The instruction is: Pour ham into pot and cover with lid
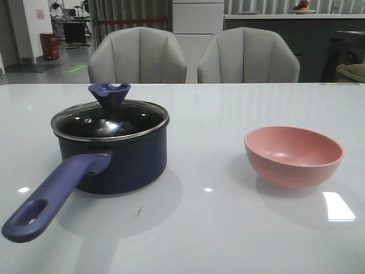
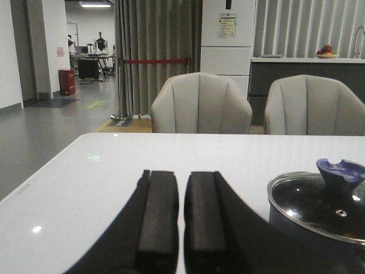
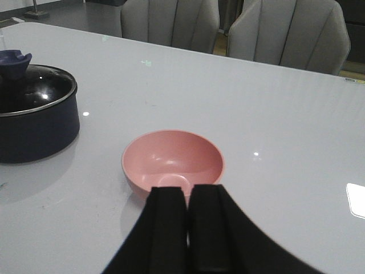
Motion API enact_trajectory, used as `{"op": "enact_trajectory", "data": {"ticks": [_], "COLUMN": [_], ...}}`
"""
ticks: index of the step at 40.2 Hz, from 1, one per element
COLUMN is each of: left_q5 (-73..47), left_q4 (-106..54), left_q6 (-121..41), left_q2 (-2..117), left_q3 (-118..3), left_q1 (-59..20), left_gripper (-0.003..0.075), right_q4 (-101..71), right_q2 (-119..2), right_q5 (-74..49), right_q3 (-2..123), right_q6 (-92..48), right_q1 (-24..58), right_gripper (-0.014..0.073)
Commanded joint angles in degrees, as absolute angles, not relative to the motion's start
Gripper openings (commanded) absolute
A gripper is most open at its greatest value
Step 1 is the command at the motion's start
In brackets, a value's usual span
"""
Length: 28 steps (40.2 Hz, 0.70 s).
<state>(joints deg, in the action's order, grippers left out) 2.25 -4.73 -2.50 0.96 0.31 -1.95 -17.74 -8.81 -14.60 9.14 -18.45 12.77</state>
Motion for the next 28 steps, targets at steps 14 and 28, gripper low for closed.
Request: {"op": "enact_trajectory", "data": {"ticks": [14,28], "left_q5": [2.16,2.16], "left_q4": [-4.19,-4.19], "left_q6": [-1.91,-1.91], "left_q2": [-1.48,-1.48], "left_q3": [1.47,1.47], "left_q1": [-1.96,-1.96], "left_gripper": [0.0132,0.0132], "right_q4": [-18.32,-18.32], "right_q2": [-9.34,-9.34], "right_q5": [-10.11,-10.11], "right_q3": [10.67,10.67], "right_q6": [-18.63,-18.63], "right_q1": [12.85,12.85], "right_gripper": [0.0157,0.0157]}}
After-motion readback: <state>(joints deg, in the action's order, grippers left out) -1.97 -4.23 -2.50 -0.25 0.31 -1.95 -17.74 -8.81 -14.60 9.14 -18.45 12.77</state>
